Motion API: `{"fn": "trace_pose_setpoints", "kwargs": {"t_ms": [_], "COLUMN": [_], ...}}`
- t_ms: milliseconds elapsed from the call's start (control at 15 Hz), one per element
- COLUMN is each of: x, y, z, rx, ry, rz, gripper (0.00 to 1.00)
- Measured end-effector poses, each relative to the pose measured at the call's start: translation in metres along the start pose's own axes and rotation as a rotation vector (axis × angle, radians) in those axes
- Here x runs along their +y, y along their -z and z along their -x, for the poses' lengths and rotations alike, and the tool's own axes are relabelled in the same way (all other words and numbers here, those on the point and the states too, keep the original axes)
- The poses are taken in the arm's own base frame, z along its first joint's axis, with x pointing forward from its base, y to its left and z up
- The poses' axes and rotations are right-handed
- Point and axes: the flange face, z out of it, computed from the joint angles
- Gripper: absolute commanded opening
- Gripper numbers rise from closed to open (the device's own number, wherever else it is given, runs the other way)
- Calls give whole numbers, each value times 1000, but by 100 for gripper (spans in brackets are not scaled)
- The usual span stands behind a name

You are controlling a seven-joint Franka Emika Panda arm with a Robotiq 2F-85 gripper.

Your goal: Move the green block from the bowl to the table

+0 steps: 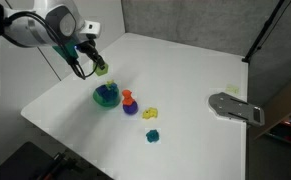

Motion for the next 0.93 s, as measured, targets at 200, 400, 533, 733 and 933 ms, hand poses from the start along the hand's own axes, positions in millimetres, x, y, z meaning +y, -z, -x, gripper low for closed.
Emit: {"fn": "trace_pose_setpoints", "kwargs": {"t_ms": [200,400,533,733,933], "x": [30,66,92,133,173], "y": [13,19,23,24,23], "z": [-27,-52,-66,-82,-92], "rx": [39,70,86,102,103], "ry": [-84,-169,-225,-309,-377], "rz": [14,39,59,95,137], "gripper": [29,29,29,29,29]}}
